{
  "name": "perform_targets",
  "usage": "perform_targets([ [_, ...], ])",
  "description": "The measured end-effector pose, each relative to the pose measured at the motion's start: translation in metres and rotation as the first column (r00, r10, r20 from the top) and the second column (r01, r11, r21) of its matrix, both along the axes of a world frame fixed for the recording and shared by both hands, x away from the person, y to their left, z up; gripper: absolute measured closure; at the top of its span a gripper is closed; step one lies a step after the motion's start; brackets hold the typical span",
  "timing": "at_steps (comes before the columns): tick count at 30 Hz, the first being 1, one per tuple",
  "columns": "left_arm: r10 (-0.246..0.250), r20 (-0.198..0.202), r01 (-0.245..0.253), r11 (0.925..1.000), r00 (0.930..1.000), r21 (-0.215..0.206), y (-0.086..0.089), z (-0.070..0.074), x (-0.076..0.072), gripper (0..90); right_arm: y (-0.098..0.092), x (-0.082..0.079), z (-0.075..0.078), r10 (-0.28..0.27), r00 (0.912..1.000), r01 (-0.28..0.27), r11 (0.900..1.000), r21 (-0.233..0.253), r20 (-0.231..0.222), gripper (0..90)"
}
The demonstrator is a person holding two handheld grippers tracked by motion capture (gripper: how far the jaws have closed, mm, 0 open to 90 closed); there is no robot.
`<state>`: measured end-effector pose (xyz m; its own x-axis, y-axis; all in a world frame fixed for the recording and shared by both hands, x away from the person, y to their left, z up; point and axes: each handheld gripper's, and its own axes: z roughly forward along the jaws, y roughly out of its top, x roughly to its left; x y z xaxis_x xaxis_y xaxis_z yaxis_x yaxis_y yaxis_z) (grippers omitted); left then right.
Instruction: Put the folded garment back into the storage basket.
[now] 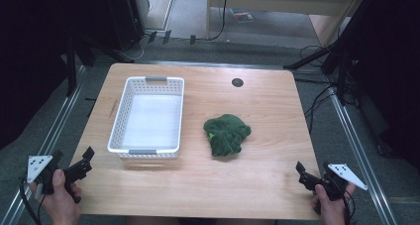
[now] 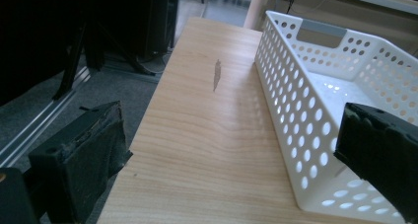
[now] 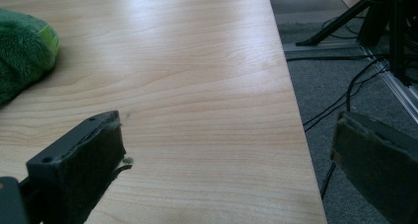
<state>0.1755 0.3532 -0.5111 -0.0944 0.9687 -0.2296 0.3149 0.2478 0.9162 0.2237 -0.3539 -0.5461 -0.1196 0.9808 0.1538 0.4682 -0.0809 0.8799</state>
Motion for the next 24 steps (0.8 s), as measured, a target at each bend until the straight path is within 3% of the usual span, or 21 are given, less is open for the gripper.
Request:
perform_targets([
  [11,-0.052,0.007,0.052,0.9986,0.9986,-0.013,-0.018,0.024,0.005,0.0,0.000,0.000,0.000,-0.001,1.0000,0.001,1.000,0.000,0.000,0.0],
  [19,-0.075,-0.009,0.075,0.9969,0.9971,-0.022,-0.023,0.028,0.018,0.0,0.000,0.000,0.000,0.000,1.0000,0.000,1.000,0.003,0.000,0.0],
  [24,-0.121,-0.016,0.121,0.9926,0.9925,-0.010,-0.039,0.037,0.029,0.0,0.000,0.000,0.000,0.000,1.0000,0.000,1.000,0.003,0.000,0.0],
])
